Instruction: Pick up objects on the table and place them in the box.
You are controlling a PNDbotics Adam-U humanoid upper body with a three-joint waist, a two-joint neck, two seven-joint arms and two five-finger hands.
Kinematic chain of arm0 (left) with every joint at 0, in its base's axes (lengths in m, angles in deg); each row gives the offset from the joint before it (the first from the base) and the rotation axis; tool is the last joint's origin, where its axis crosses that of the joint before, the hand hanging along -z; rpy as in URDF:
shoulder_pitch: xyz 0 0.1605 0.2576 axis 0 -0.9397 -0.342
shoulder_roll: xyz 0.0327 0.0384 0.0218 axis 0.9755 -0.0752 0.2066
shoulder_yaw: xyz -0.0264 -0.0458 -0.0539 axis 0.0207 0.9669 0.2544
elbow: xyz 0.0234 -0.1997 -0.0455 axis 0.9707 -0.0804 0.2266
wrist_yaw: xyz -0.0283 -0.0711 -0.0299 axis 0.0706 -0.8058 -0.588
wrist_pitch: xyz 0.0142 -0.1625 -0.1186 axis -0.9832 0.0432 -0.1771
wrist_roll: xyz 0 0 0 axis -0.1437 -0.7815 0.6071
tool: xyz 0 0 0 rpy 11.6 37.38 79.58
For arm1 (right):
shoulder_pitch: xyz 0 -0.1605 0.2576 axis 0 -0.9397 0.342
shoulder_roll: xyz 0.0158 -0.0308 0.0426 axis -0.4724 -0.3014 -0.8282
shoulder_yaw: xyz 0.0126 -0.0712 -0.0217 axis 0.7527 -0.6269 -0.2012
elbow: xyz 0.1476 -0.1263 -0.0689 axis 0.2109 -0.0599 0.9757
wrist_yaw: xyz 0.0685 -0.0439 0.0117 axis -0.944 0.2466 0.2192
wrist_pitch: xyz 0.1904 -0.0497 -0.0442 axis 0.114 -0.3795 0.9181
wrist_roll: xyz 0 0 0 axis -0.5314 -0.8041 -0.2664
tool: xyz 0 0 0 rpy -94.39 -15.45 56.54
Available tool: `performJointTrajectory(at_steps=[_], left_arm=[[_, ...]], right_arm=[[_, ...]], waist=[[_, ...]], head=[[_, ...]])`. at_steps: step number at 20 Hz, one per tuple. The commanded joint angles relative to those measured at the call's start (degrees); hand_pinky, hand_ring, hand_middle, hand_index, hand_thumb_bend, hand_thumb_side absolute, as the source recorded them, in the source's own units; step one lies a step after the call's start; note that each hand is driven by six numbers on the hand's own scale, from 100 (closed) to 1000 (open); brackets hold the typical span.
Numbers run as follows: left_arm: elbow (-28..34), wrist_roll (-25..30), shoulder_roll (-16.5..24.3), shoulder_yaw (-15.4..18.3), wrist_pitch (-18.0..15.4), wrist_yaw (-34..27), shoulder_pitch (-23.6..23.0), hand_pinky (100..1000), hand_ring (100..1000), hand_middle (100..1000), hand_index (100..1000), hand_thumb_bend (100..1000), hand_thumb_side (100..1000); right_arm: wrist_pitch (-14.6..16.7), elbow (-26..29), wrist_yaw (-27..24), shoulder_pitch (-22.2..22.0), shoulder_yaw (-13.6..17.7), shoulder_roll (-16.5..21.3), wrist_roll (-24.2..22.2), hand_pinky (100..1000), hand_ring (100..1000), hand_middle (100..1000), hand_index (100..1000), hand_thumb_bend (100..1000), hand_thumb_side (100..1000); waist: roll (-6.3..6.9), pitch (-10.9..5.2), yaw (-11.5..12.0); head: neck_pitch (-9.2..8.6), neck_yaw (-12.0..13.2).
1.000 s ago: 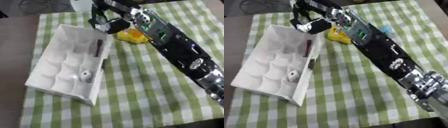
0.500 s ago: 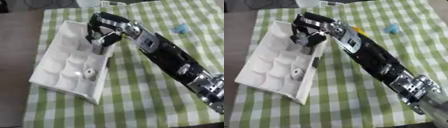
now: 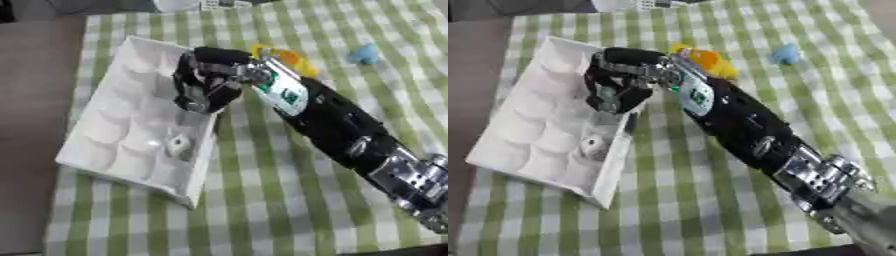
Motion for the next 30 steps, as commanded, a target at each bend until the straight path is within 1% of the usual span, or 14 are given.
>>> performJointTrajectory(at_steps=[1, 2, 3, 4, 5, 9, 11, 15, 16, 17, 19, 20, 24, 30], left_arm=[[1.33, 0.20, 0.29, 0.06, -0.09, -0.17, 0.80, 764, 640, 930, 859, 145, 937], [1.32, 0.20, 0.30, 0.08, -0.07, -0.15, 0.77, 764, 640, 930, 859, 145, 937], [1.31, 0.21, 0.31, 0.09, -0.05, -0.14, 0.75, 764, 640, 930, 860, 145, 937], [1.31, 0.22, 0.31, 0.09, -0.04, -0.12, 0.71, 764, 640, 930, 860, 145, 937], [1.30, 0.24, 0.30, 0.08, -0.03, -0.11, 0.69, 764, 640, 930, 860, 145, 937], [1.20, 0.39, 0.30, 0.00, 0.02, -0.08, 0.61, 764, 640, 930, 860, 145, 939], [1.13, 0.47, 0.31, -0.04, 0.04, -0.07, 0.60, 765, 640, 930, 860, 144, 939], [1.01, 0.55, 0.30, -0.09, 0.07, -0.12, 0.58, 764, 640, 930, 860, 144, 940], [0.98, 0.56, 0.30, -0.10, 0.08, -0.12, 0.56, 764, 639, 930, 859, 144, 940], [0.96, 0.57, 0.30, -0.10, 0.08, -0.12, 0.55, 764, 639, 930, 859, 144, 940], [0.89, 0.55, 0.34, -0.07, 0.09, -0.10, 0.47, 764, 639, 930, 859, 144, 940], [0.82, 0.52, 0.36, -0.05, 0.12, -0.08, 0.38, 764, 639, 930, 859, 144, 941], [0.70, 0.48, 0.44, -0.01, 0.13, -0.02, 0.14, 764, 639, 930, 859, 145, 940], [0.78, 0.29, 0.60, 0.21, -0.02, 0.04, -0.17, 764, 640, 929, 859, 146, 937]], right_arm=[[5.78, -0.79, 5.73, -0.61, 0.05, 0.16, -4.02, 1000, 979, 999, 1000, 100, 480], [6.91, -0.08, 7.28, -0.48, 0.71, 0.33, -2.87, 1000, 1000, 1000, 1000, 100, 445], [7.73, 0.68, 9.14, -0.49, 1.18, 0.53, -0.96, 1000, 1000, 1000, 1000, 100, 338], [8.26, 1.58, 11.28, -0.52, 1.56, 0.77, 1.72, 1000, 1000, 1000, 1000, 100, 338], [8.51, 2.18, 13.47, -0.61, 1.69, 0.92, 4.60, 1000, 1000, 1000, 1000, 100, 199], [6.45, 4.15, 21.99, -0.96, 1.91, 1.53, 19.89, 1000, 1000, 1000, 1000, 100, 100], [5.04, 4.12, 25.25, -1.15, 1.49, 1.54, 25.85, 1000, 997, 996, 1000, 100, 100], [3.42, 3.40, 29.28, -1.36, 0.82, 1.55, 32.86, 1000, 967, 969, 1000, 100, 100], [3.16, 3.35, 29.33, -1.38, 0.87, 1.59, 33.87, 1000, 906, 935, 1000, 100, 100], [2.98, 3.39, 29.10, -1.41, 0.89, 1.68, 34.54, 1000, 906, 935, 1000, 100, 100], [3.20, 4.43, 27.74, -1.45, 1.00, 2.28, 35.02, 924, 848, 897, 985, 100, 100], [3.50, 5.55, 26.45, -1.49, 1.19, 2.76, 34.98, 835, 789, 843, 947, 100, 100], [3.68, 11.08, 18.90, -1.90, 2.68, 4.96, 32.69, 765, 732, 791, 914, 100, 100], [-2.57, 18.81, 6.50, -2.87, 6.36, 6.58, 31.12, 726, 696, 757, 880, 100, 100]], waist=[[0.40, 0.23, -0.12], [0.39, 0.19, -0.29], [0.38, 0.14, -0.41], [0.35, 0.09, -0.52], [0.35, 0.04, -0.60], [0.43, -0.12, -1.01], [0.46, -0.11, -1.12], [0.56, -0.13, -1.27], [0.59, -0.15, -1.32], [0.61, -0.17, -1.34], [0.63, -0.32, -1.50], [0.61, -0.44, -1.69], [0.52, -0.85, -2.33], [0.61, -1.46, -3.56]], head=[[-0.12, 0.18], [-0.09, 0.31], [-0.08, 0.36], [-0.07, 0.38], [-0.09, 0.39], [-0.19, 0.46], [-0.19, 0.38], [-0.24, 0.36], [-0.23, 0.36], [-0.22, 0.35], [-0.13, 0.37], [-0.07, 0.44], [0.10, 0.60], [-0.03, 0.78]])
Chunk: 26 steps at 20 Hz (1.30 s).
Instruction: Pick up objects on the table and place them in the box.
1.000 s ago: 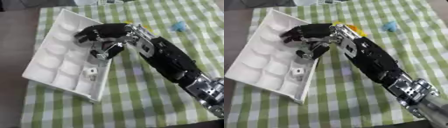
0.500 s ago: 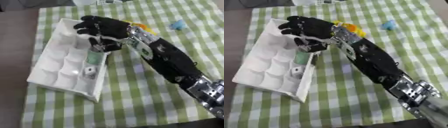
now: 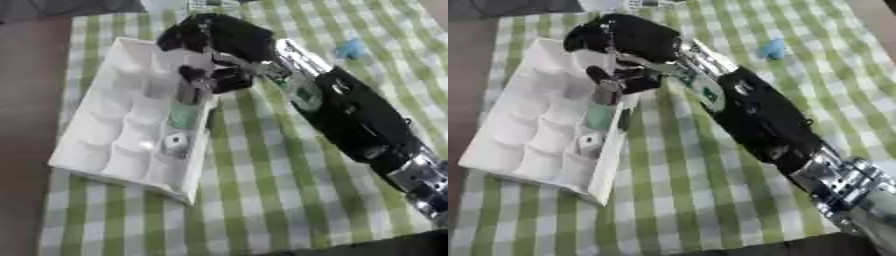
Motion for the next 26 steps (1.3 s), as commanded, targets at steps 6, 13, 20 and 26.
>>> performJointTrajectory(at_steps=[6, 13, 20, 26], left_arm=[[1.02, -1.48, 0.79, 0.75, -0.55, -0.36, -0.23, 759, 634, 920, 850, 147, 923], [1.31, -5.29, 1.18, 2.55, -1.47, -0.72, -1.15, 759, 639, 923, 846, 149, 921], [1.41, -7.51, 1.43, 4.74, -1.03, 0.93, -1.53, 761, 668, 940, 848, 148, 921], [1.73, -9.23, 1.54, 6.19, -0.92, 2.03, -1.81, 763, 701, 966, 849, 150, 920]], right_arm=[[-8.32, 11.93, -11.48, -1.61, 4.70, 2.93, -1.56, 796, 801, 842, 926, 100, 100], [-12.02, 19.45, -18.15, -7.02, 6.69, 3.67, -8.65, 849, 870, 891, 945, 100, 141], [-14.15, 25.16, -24.62, -13.62, 8.93, 5.79, -13.23, 761, 773, 822, 920, 100, 243], [-13.15, 25.83, -25.89, -17.94, 10.83, 5.86, -12.93, 733, 738, 790, 910, 100, 274]], waist=[[0.47, -1.76, -2.32], [0.48, -1.84, -7.35], [0.59, -1.91, -10.59], [0.34, -1.94, -11.93]], head=[[-0.11, 0.60], [-0.30, 2.57], [-0.84, 4.79], [-1.39, 6.61]])
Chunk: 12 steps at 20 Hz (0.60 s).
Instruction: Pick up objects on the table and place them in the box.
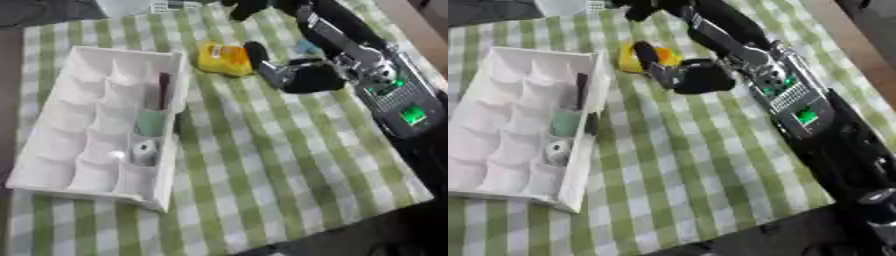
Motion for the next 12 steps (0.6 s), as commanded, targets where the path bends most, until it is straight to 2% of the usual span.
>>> performJointTrajectory(at_steps=[1, 3, 4, 5, 12], left_arm=[[1.41, -0.79, 1.40, 0.87, -0.10, 0.66, 0.25, 763, 704, 967, 843, 151, 918], [1.45, -0.87, 1.32, 0.99, -0.10, 0.79, 0.26, 763, 702, 967, 843, 150, 919], [1.47, -0.88, 1.25, 0.98, -0.12, 0.76, 0.27, 763, 698, 967, 843, 150, 919], [1.47, -0.87, 1.29, 0.99, -0.17, 0.67, 0.26, 762, 693, 961, 842, 149, 918], [1.34, -1.27, 1.28, 1.30, 0.02, 0.78, 0.15, 760, 669, 945, 835, 149, 919]], right_arm=[[0.92, 1.40, -0.88, -0.76, 1.39, 1.13, 0.16, 726, 731, 783, 907, 100, 288], [1.46, 1.41, -0.80, -1.65, 1.62, 0.84, 0.24, 724, 728, 780, 904, 100, 281], [1.65, 1.41, -0.74, -1.90, 1.68, 0.81, 0.29, 720, 724, 776, 903, 100, 247], [1.67, 1.41, -0.74, -2.26, 1.75, 0.74, 0.35, 716, 719, 772, 900, 100, 302], [1.23, 1.41, -0.63, -3.69, 2.10, 0.17, 0.21, 701, 700, 756, 893, 100, 336]], waist=[[0.29, -1.95, -0.36], [0.25, -2.01, -0.43], [0.24, -2.04, -0.39], [0.31, -2.06, -0.41], [0.63, -2.26, -0.52]], head=[[-0.84, 1.09], [-0.85, 1.46], [-0.87, 1.57], [-1.03, 1.73], [-1.24, 1.99]])
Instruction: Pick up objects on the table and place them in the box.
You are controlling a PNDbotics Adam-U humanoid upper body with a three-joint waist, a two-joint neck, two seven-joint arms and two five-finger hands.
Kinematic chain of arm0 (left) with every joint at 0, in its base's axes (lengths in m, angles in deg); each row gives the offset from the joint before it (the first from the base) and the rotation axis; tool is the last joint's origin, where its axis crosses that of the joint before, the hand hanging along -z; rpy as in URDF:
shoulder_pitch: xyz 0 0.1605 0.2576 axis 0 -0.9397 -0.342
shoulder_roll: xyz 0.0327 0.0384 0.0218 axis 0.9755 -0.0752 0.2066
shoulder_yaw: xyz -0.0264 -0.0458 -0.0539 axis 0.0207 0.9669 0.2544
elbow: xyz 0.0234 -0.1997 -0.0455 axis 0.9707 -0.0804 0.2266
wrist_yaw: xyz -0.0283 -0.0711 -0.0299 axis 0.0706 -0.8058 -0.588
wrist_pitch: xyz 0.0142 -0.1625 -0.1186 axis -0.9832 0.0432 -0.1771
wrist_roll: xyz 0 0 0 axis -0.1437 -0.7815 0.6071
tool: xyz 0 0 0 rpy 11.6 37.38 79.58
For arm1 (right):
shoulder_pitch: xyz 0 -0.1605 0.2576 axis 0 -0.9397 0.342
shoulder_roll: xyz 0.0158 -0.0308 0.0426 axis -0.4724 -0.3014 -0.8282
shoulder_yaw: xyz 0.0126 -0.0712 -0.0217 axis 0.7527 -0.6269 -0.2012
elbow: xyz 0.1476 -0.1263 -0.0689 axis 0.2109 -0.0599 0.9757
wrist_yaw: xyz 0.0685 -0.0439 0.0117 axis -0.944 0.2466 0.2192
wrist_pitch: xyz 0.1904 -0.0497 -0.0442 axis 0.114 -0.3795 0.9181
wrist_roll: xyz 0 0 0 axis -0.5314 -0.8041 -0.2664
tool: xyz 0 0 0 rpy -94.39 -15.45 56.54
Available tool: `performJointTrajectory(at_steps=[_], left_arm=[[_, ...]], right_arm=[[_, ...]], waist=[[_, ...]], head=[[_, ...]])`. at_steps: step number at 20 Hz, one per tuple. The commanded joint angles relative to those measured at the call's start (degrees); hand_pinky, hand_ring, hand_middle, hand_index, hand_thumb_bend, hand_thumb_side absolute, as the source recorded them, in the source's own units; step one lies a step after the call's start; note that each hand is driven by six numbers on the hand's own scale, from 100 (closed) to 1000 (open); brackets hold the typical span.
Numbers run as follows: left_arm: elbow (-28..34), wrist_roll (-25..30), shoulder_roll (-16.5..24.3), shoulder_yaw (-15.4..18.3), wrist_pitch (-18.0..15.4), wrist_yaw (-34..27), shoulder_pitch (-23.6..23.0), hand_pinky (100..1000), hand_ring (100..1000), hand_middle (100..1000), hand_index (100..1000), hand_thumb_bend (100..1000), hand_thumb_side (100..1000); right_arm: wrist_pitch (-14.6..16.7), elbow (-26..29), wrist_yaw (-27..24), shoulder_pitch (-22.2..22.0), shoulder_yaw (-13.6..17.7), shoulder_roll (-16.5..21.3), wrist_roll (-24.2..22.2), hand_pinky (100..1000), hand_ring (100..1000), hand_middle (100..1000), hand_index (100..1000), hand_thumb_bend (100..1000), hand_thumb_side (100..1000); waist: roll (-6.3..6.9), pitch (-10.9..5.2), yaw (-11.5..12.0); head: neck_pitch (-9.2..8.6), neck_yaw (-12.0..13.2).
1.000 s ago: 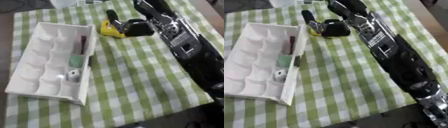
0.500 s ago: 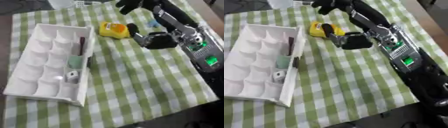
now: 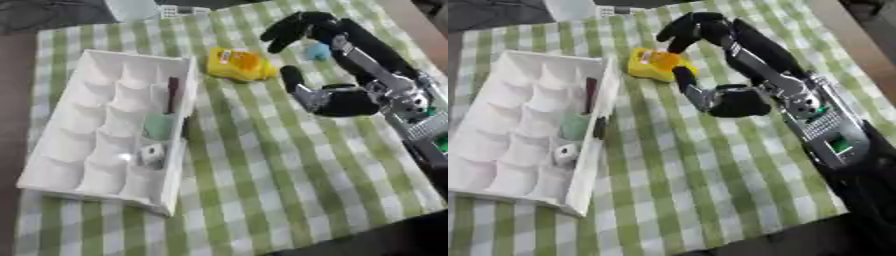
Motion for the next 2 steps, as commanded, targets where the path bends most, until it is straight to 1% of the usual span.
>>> performJointTrajectory(at_steps=[1, 2], left_arm=[[1.29, -0.24, 1.29, 0.42, -0.02, 0.28, 0.22, 760, 663, 939, 835, 148, 919], [1.28, -0.24, 1.32, 0.43, -0.01, 0.26, 0.22, 760, 663, 938, 835, 146, 914]], right_arm=[[-0.45, 1.37, -0.38, 0.14, 0.94, 0.24, -0.10, 691, 688, 746, 889, 100, 340], [-0.79, 1.37, -0.22, 0.06, 1.02, 0.12, -0.01, 690, 687, 746, 888, 100, 336]], waist=[[0.72, -2.25, -0.17], [0.78, -2.27, -0.31]], head=[[-0.70, 0.22], [-0.67, 0.18]])
